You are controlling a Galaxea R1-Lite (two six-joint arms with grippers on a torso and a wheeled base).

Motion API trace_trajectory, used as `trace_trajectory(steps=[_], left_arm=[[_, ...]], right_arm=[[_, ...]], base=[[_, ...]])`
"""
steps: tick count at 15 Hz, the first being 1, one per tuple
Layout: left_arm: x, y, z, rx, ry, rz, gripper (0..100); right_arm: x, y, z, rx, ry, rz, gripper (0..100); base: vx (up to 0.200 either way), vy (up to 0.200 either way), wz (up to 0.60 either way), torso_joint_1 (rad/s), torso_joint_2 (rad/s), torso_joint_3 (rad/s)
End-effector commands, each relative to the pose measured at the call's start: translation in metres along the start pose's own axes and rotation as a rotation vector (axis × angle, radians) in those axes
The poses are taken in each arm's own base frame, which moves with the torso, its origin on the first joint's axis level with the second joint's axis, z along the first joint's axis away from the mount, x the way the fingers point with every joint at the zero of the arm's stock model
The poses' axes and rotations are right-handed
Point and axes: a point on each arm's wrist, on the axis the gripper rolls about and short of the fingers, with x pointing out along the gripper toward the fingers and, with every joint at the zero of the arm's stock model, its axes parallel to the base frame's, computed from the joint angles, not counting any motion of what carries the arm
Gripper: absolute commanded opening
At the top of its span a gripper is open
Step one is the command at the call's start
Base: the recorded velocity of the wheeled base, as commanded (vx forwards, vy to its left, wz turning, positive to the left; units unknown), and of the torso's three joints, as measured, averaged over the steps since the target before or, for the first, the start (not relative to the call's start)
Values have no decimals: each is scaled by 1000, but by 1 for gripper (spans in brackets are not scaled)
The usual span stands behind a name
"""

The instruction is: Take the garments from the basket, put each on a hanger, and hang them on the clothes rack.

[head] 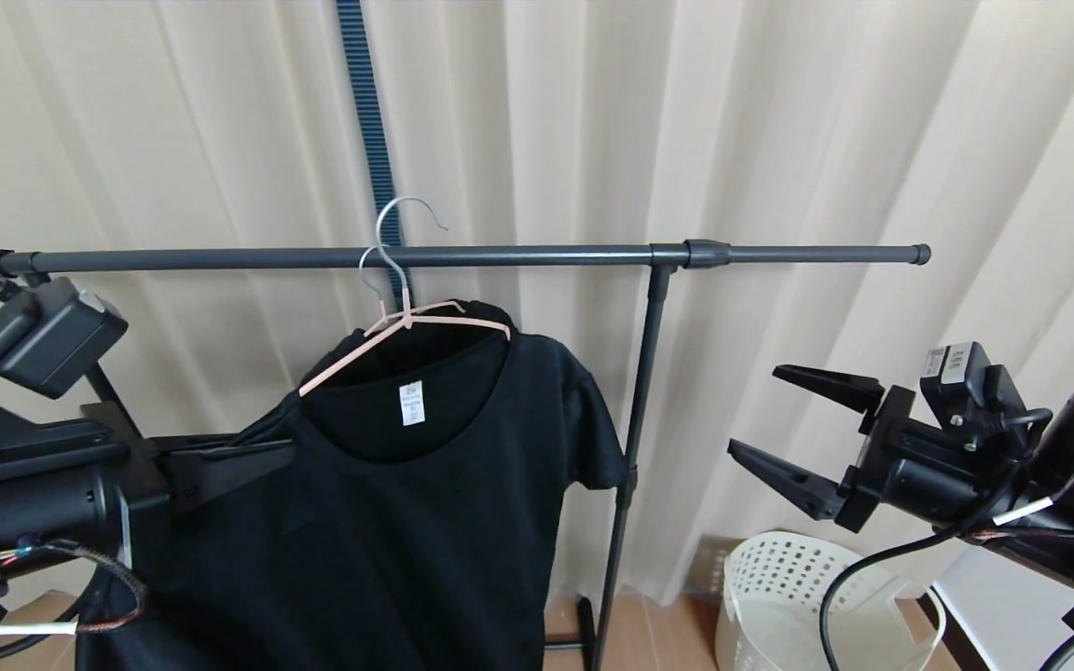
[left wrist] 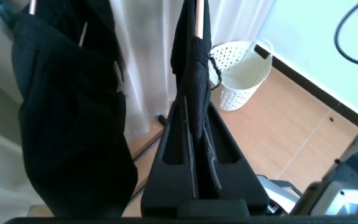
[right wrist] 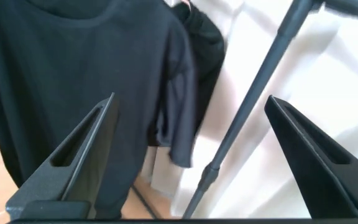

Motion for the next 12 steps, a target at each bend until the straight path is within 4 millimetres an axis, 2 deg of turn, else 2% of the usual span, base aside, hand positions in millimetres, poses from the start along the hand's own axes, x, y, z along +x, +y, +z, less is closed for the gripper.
trace_trajectory(steps=[1,3,7,12], left_arm=[[18,4,5,-30,37,14,0],[29,7,9,-48,53,30,0],[71,20,18,-139,114,131,0],[115,22,31,-180,132,188,0]], right_arm=[[5,4,6,-14,-14,-46,100],[8,6,7,-13,-11,-66,100],[4,8,15,-32,-36,-78,100],[3,9,15,-34,-37,-80,100]], base=[[0,0,0,0,0,0],[0,0,0,0,0,0],[0,0,0,0,0,0],[0,0,0,0,0,0]])
